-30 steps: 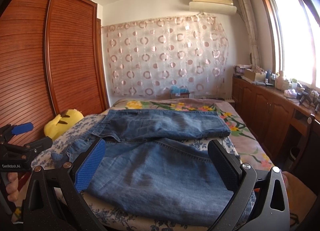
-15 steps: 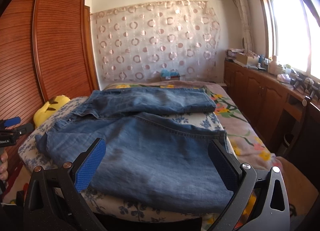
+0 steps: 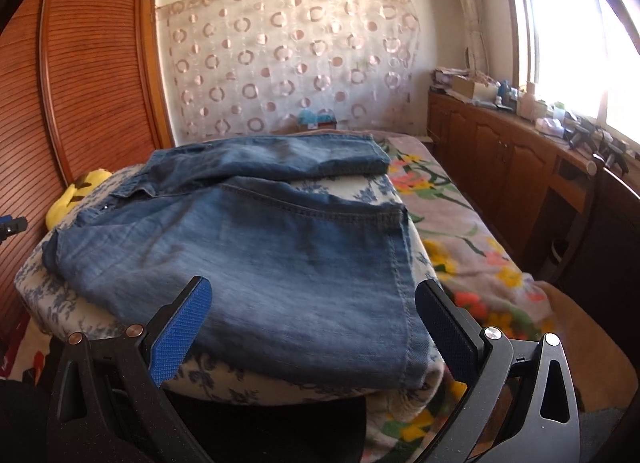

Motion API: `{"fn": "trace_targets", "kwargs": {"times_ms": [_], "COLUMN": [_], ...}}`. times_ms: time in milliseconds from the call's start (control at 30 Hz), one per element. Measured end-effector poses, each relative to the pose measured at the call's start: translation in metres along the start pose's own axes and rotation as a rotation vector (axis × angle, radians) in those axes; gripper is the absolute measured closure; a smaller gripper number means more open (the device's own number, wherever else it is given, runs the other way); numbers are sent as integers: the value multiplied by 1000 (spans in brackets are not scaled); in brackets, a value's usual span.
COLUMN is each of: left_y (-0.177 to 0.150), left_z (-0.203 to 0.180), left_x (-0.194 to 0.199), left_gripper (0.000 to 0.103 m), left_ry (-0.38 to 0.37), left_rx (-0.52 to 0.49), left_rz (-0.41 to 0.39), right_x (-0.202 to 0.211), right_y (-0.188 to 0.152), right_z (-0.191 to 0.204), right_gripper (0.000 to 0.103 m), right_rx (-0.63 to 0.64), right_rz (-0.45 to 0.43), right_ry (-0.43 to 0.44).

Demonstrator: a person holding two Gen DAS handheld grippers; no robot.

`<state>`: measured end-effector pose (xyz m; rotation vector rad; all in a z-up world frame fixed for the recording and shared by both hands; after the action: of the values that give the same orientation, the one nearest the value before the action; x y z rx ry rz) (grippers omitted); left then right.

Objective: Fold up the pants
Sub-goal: 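Move both grippers down toward the jeans waistband and leg edges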

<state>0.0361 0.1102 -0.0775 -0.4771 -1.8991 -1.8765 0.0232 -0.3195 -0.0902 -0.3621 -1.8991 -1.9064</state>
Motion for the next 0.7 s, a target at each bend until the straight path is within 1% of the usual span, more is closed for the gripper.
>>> {"fn": "trace_targets", "kwargs": {"times_ms": [200, 267, 333, 400, 467, 567, 600, 633, 700], "left_y": [-5, -9, -13, -17, -20, -26, -28, -30, -34], "left_z": [12, 13, 14, 16, 20, 26, 28, 30, 31], "left_x": [-10, -16, -21, -27, -35, -46, -49, -53, -58], "left_gripper": [0, 1, 5, 6, 10, 19, 25, 28, 30], "left_ry": [-22, -24, -28, -29, -33, -33, -25, -22, -20], "left_rx": [16, 19, 22, 28, 37, 57, 63, 67, 67], "left_rz": [23, 37, 49, 61, 72, 99, 109, 118, 133], "right_x": [-2, -2, -4, -6, -7, -9, -10, -11, -13], "right_y": [-5, -6, -8, -10, -14, -18, -20, -21, -24], "right_z": [-12, -15, -16, -19, -21, -23, -25, -25, -27], "right_gripper": [0, 0, 1, 1, 1, 1, 1, 2, 3], "right_rx": [0, 0, -4, -7, -6, -5, -7, -8, -8], "right_rz": [4, 9, 17, 25, 31, 45, 51, 55, 67], "right_ry": [-16, -20, -23, -24, -23, -21, -19, -18, -14]}}
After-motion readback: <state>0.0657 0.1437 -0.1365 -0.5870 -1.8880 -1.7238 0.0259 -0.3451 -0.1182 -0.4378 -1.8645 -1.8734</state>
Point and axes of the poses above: each gripper's, at about its wrist camera, not at the fingertips, and x roughly against the way its jaws point, z to its left, y to its top, the point moved 1 cm from there along -x, roughly the way its jaws point, and after that the axes turned 5 degrees about -z, right-handed, at the moved point
